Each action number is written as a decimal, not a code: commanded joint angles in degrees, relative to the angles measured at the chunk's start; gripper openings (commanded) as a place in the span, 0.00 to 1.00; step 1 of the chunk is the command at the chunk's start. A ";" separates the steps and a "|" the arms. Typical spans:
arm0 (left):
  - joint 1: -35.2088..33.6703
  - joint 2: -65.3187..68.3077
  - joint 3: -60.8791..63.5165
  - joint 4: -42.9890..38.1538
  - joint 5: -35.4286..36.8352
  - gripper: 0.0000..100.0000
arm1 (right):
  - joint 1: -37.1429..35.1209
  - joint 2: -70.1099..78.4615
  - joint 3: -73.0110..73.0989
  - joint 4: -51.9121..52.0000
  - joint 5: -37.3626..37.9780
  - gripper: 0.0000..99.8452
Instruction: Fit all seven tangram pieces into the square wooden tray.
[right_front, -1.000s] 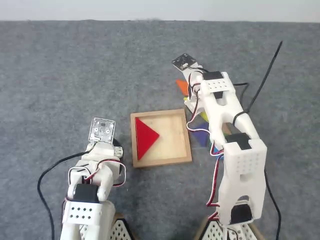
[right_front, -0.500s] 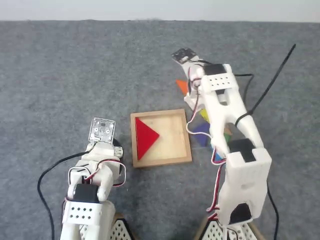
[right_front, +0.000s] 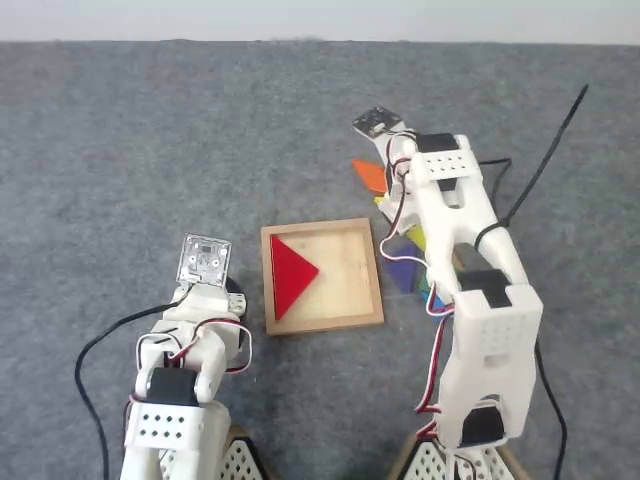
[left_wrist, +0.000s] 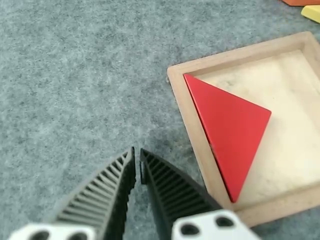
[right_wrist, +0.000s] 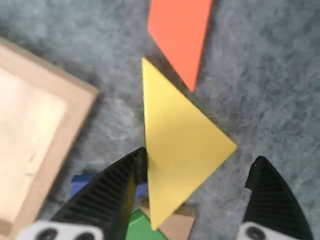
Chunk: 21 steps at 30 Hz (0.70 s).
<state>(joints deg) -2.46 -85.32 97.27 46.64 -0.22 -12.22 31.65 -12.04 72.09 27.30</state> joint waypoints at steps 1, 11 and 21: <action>-0.26 -0.70 -0.48 0.09 0.26 0.01 | 1.27 1.01 -1.58 -2.51 0.88 0.32; -0.26 -0.70 -0.48 0.09 0.26 0.01 | 1.19 5.49 -1.58 -7.08 4.48 0.32; -0.26 -0.70 -0.48 0.09 0.26 0.01 | 1.19 5.58 -1.58 -6.55 3.96 0.14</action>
<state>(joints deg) -2.46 -85.32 97.27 46.64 -0.22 -11.08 36.92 -12.31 66.73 30.99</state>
